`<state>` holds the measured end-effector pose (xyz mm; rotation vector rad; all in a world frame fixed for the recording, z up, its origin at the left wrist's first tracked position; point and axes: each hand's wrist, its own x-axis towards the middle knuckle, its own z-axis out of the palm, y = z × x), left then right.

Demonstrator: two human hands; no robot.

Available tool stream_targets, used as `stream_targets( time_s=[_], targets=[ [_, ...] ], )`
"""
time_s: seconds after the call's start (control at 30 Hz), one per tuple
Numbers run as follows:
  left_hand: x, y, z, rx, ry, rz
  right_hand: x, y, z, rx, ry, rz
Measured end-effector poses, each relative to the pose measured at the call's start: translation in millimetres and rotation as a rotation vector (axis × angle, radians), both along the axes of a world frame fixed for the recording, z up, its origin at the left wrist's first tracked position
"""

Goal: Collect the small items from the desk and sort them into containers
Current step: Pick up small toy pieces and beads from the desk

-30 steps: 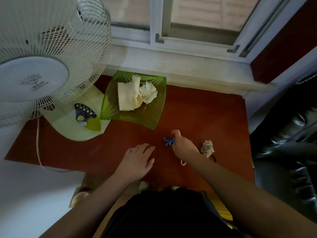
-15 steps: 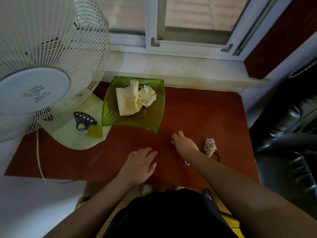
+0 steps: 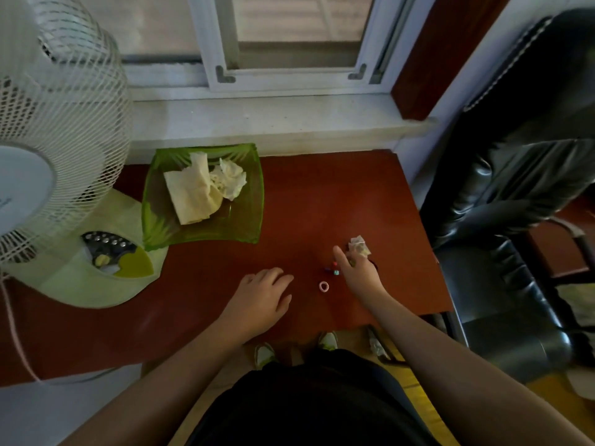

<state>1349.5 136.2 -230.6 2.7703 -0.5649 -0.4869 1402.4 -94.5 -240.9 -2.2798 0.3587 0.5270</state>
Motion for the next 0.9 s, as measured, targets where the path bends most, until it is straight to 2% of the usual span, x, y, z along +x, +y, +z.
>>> stream_targets(
  time_s=[0.27, 0.4, 0.6, 0.9],
  targets=[
    [2.4, -21.4, 0.0, 0.016, 0.019, -0.036, -29.4, -26.7, -9.8, 0.029, 0.083, -0.091],
    [4.5, -36.7, -6.3, 0.015, 0.023, -0.048, -30.0, -36.5, -15.7, 0.181, 0.105, -0.178],
    [13.2, -63.3, -18.6, 0.032, 0.008, -0.065, -34.9, -55.6, -25.5, 0.178, 0.082, -0.125],
    [22.3, -94.2, -35.4, 0.079, 0.107, 0.017, -23.5, -84.4, -24.8, 0.158, 0.047, -0.036]
  ],
)
